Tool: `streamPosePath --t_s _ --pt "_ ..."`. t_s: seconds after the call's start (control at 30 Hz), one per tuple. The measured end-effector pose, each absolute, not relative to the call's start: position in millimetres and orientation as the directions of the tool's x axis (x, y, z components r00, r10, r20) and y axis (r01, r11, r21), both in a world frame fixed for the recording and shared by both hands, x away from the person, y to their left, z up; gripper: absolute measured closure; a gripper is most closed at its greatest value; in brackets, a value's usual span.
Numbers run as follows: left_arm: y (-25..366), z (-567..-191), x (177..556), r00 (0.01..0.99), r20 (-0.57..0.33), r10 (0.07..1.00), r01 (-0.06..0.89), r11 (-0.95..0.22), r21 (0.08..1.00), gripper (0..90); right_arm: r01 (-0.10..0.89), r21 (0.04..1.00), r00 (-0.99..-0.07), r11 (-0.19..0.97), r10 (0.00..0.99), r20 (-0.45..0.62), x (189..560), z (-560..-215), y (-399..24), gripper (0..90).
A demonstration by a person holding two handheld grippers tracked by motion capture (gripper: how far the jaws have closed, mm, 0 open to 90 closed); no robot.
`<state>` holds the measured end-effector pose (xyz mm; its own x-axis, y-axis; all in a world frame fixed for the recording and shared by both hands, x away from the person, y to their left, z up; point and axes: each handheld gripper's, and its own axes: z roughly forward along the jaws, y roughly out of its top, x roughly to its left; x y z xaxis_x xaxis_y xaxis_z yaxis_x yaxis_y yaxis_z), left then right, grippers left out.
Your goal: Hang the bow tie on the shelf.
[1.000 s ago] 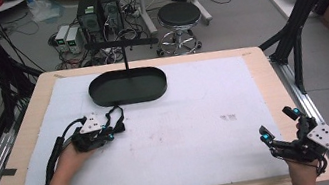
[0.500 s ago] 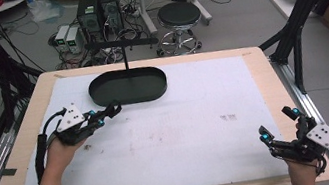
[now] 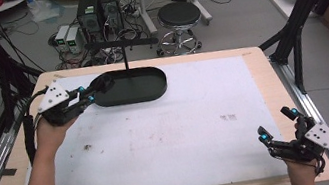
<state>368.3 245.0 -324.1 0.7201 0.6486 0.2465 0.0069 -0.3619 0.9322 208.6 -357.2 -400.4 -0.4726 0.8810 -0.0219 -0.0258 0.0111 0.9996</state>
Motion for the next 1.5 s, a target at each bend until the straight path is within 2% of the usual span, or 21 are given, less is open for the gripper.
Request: streamPosePath --t_s 0.37,0.87,1.5 --pt "252 -312 398 0.713 0.202 0.672 0.020 -0.306 0.952 77.3 -0.029 0.999 -0.475 0.018 0.879 -0.030 210 -399 -356 2.7" --pt "283 -304 439 0.686 0.143 0.713 0.012 -0.208 0.978 77.3 -0.018 1.000 -0.514 0.014 0.858 -0.021 213 -402 -352 2.7" --pt "299 -330 475 0.641 0.075 0.763 0.035 -0.127 0.991 77.0 -0.017 0.999 -0.541 0.043 0.840 -0.045 213 -401 -344 2.7"
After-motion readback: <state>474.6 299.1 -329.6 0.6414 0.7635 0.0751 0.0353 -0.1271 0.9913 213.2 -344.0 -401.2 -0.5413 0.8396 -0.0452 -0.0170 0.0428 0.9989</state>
